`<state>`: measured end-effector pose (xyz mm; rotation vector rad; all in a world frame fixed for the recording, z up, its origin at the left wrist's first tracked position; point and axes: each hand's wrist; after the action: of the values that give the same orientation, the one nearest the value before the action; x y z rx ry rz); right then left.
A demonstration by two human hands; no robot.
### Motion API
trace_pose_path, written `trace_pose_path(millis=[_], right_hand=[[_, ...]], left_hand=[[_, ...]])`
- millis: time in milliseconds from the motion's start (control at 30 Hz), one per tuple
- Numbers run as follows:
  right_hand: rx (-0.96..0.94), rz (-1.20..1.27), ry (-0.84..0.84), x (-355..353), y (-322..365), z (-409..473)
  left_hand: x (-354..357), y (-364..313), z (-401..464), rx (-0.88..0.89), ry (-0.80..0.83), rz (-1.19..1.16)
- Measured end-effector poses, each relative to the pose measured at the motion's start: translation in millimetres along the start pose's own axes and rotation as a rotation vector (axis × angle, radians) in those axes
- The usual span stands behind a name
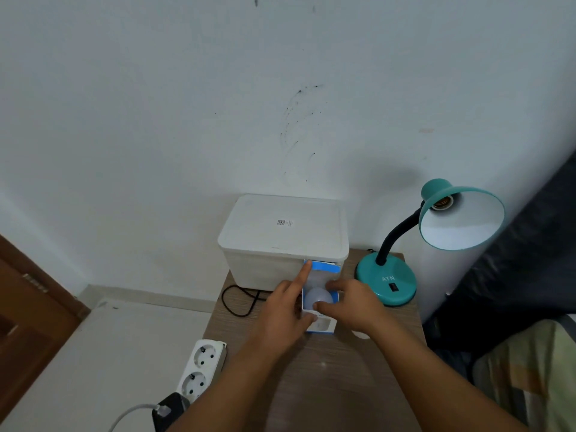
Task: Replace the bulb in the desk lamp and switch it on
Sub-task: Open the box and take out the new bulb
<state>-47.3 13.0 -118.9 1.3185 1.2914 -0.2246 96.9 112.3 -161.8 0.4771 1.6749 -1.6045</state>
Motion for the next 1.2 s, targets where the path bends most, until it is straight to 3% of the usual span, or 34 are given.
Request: trace_pose_path(millis=[300, 900, 1200], right_hand=[[0.096, -0.073, 0.133, -7, 14, 13], [-0.042, 0.358, -0.249, -1, 4, -43], [-0.037, 0.562, -0.343, -4, -11, -85]], left_hand=[[-6, 0, 4, 0.011, 0.029, 0.004], [-6, -9, 5, -0.050, 0.017, -0.014], [-5, -13, 2, -0.070, 0.017, 0.021]])
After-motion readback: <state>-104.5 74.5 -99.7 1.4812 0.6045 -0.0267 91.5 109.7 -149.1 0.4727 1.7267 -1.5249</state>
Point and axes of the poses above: each hand's wrist, its own z-axis towards the middle knuckle, its own x-axis out of the palm, y = z × x, and after that the axes turned 3 degrees about y, right-handed
